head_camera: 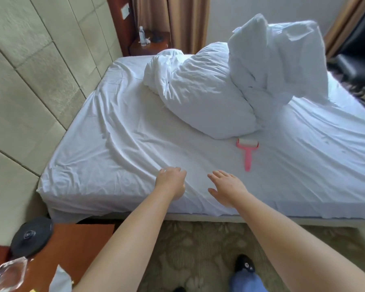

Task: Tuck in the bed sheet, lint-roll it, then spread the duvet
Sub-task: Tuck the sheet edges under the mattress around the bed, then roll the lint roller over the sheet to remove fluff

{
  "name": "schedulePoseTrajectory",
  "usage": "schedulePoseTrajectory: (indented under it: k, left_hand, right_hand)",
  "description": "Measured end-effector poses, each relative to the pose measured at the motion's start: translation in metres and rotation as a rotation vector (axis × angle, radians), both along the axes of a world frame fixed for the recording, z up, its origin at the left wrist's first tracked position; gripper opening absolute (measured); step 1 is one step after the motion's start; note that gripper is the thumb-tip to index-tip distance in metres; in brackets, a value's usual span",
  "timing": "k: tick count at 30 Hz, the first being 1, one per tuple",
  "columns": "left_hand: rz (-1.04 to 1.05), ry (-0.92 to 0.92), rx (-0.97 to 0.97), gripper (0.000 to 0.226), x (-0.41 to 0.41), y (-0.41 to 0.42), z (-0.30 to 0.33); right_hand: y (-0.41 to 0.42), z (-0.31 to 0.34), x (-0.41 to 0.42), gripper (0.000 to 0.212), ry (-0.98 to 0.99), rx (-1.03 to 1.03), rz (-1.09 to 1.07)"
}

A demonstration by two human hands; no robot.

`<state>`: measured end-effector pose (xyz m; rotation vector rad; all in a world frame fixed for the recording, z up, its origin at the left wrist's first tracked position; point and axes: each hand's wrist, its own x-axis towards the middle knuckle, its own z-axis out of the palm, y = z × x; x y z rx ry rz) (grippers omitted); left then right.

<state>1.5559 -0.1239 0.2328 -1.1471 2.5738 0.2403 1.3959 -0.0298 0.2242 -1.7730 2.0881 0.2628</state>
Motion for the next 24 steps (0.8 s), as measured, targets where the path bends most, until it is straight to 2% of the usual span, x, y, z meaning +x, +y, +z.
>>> schedulePoseTrajectory:
  k: [5,14,19,24]
  left_hand:
    - [0.012,-0.027,0.018,0.028,-0.068,0.0,-0.018]
    - [0.081,-0.074,0.117,0.038,-0.203,0.002,-0.065]
    - [0.057,-0.108,0.151,0.043,-0.24,-0.01,-0.083]
    - [0.02,-0.125,0.171,0.044,-0.266,-0.047,-0.099]
  right_hand:
    - [-0.003,-0.017,-0.071,0.054,-0.036,0.008,0.032]
    - [-0.018,-0.072,-0.227,0.053,-0.08,0.117,0.002]
    - [-0.033,-0.094,-0.263,0.052,-0.105,0.188,0.015]
    - [-0.058,-0.102,-0.285,0.048,-0.113,0.164,-0.039]
